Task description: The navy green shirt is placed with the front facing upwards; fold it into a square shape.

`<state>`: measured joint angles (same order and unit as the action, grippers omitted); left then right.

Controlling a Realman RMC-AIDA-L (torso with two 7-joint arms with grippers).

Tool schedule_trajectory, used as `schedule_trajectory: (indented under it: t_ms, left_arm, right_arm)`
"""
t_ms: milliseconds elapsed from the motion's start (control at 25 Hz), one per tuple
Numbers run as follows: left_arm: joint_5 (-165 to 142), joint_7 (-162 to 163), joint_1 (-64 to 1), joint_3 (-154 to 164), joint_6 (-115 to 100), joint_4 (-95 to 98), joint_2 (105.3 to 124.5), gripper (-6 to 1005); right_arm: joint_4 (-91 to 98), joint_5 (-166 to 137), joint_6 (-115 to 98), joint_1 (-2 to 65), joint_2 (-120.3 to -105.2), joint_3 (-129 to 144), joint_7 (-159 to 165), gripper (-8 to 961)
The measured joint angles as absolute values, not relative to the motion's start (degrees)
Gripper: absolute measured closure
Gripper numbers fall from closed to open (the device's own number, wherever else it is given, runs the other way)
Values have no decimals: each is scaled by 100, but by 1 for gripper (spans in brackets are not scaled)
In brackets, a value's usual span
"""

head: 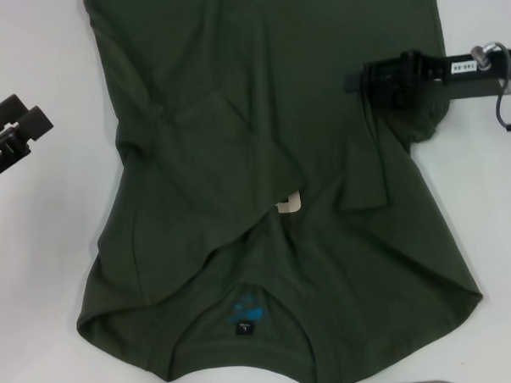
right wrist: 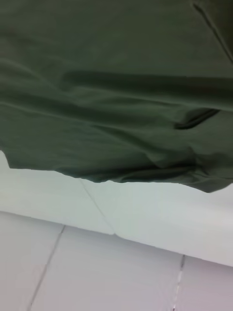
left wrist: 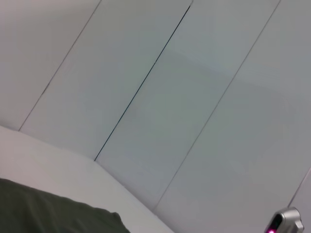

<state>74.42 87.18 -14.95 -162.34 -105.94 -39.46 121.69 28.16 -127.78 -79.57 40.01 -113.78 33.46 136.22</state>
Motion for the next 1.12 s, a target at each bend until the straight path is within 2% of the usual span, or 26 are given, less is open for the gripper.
schedule_trajectory:
  t_ms: [280, 640, 880, 1120]
  left_arm:
    - [7471, 8733, -1494, -16233, -10609, -3947, 12172, 190]
    - [7471, 8717, -1448, -16276, -10606, -3940, 12173, 191]
    - [7471, 8716, -1444, -16386, -10608, -3944, 12170, 191]
    - [7764, 8754, -1349, -16486, -10584, -3958, 12126, 192]
  right_arm:
    - [2970, -12874, -8081, 4154, -11247, 4129, 14083, 409]
    - [3168, -12873, -8351, 4010, -11044, 4379, 14475, 406]
    - [3270, -12956, -8590, 4098, -11044, 4457, 14506, 397]
    - [3230, -13391, -8561, 4247, -11163, 4503, 14521, 388]
